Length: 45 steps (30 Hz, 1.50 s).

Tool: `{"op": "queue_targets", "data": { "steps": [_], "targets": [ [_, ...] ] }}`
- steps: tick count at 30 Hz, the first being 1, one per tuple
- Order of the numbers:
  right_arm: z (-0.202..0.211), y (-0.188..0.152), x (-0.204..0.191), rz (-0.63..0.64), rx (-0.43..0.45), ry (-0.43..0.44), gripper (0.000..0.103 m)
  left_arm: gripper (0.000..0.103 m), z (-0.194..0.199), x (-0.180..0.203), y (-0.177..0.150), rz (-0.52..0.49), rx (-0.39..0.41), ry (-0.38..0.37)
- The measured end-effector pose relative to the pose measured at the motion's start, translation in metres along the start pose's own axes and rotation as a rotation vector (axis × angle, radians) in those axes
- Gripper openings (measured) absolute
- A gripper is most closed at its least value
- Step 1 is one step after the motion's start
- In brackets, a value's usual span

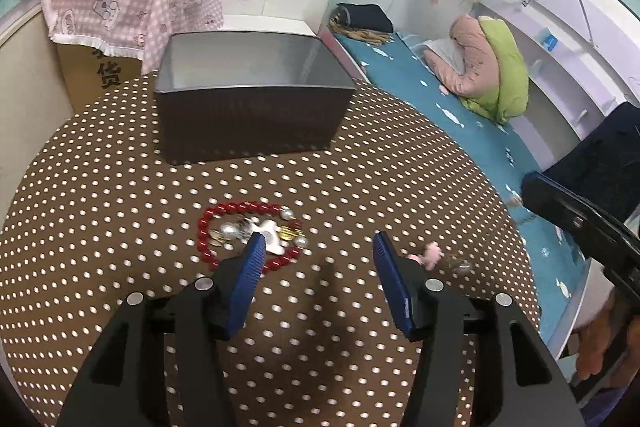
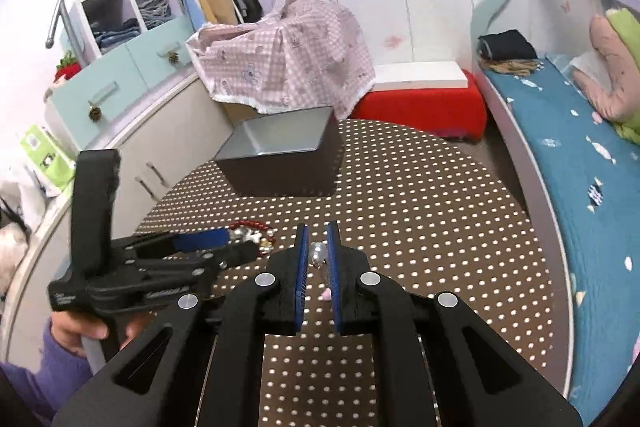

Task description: Organize jewelry

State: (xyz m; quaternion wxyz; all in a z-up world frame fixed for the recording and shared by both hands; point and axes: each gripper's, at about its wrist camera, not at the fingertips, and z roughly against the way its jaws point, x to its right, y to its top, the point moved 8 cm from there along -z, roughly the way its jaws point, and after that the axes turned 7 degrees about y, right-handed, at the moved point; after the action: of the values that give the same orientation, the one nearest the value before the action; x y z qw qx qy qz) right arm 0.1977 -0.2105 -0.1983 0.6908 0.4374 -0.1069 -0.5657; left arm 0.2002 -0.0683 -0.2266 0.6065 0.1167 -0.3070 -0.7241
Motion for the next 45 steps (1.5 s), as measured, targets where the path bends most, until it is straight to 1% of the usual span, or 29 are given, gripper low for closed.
{"op": "queue_targets", "data": {
  "steps": [8, 12, 14, 15, 17, 19, 20, 21, 22, 23, 24, 26, 27, 31, 34, 37, 39, 42, 43, 45],
  "targets": [
    [0.020, -0.016, 0.036, -0.065, 0.021, -0.068, 0.010, 0.054, -0.013, 0.054, -0.018, -0.101, -0.041, -0.058],
    [0.028, -0.022, 0.051, -0.087, 0.025, -0.080, 0.010, 0.054, -0.028, 0.075, -0.025, -0.131, -0.068, -0.064],
    [0.026, -0.030, 0.062, -0.106, 0.013, -0.084, 0.010, 0.054, -0.035, 0.082, -0.027, -0.144, -0.080, -0.053],
    [0.023, -0.034, 0.066, -0.119, 0.007, -0.083, 0.010, 0.054, -0.037, 0.086, -0.025, -0.159, -0.063, -0.038],
    [0.018, -0.041, 0.073, -0.142, -0.001, -0.080, 0.010, 0.054, -0.041, 0.091, -0.023, -0.191, -0.055, -0.009],
    [0.013, -0.048, 0.078, -0.158, -0.012, -0.077, 0.010, 0.051, -0.043, 0.097, -0.023, -0.217, -0.049, 0.011],
    [0.011, -0.050, 0.080, -0.164, -0.015, -0.075, 0.010, 0.048, -0.044, 0.099, -0.022, -0.229, -0.044, 0.028],
    [0.009, -0.052, 0.081, -0.166, -0.019, -0.072, 0.010, 0.038, -0.045, 0.101, -0.022, -0.245, -0.039, 0.040],
    [0.007, -0.054, 0.082, -0.167, -0.021, -0.070, 0.010, 0.034, -0.047, 0.104, -0.021, -0.259, -0.035, 0.050],
    [0.006, -0.056, 0.082, -0.169, -0.023, -0.066, 0.010, 0.033, -0.048, 0.106, -0.021, -0.277, -0.031, 0.061],
    [0.004, -0.056, 0.082, -0.171, -0.025, -0.062, 0.010, 0.030, -0.049, 0.107, -0.020, -0.293, -0.026, 0.076],
    [0.001, -0.057, 0.081, -0.172, -0.028, -0.058, 0.010, 0.026, -0.051, 0.108, -0.019, -0.299, -0.028, 0.079],
    [-0.001, -0.058, 0.081, -0.174, -0.031, -0.056, 0.010, 0.020, -0.052, 0.108, -0.018, -0.304, -0.028, 0.081],
    [-0.007, -0.060, 0.079, -0.181, -0.038, -0.050, 0.010, 0.019, -0.052, 0.104, -0.017, -0.309, -0.019, 0.062],
    [-0.010, -0.059, 0.074, -0.173, -0.044, -0.049, 0.010, 0.019, -0.050, 0.094, -0.016, -0.272, -0.014, 0.038],
    [-0.010, -0.055, 0.071, -0.165, -0.035, -0.054, 0.010, 0.019, -0.044, 0.078, -0.015, -0.240, -0.011, 0.034],
    [-0.008, -0.051, 0.070, -0.168, -0.027, -0.052, 0.010, 0.019, -0.037, 0.074, -0.012, -0.221, -0.010, 0.001],
    [-0.001, -0.045, 0.074, -0.165, -0.005, -0.077, 0.010, 0.019, -0.028, 0.067, -0.007, -0.210, 0.013, -0.002],
    [0.002, -0.044, 0.075, -0.166, -0.001, -0.087, 0.013, 0.019, -0.024, 0.065, -0.007, -0.209, 0.021, 0.002],
    [0.001, -0.049, 0.079, -0.158, -0.036, -0.122, 0.014, 0.019, -0.019, 0.060, -0.006, -0.204, 0.030, 0.000]
  ]
}}
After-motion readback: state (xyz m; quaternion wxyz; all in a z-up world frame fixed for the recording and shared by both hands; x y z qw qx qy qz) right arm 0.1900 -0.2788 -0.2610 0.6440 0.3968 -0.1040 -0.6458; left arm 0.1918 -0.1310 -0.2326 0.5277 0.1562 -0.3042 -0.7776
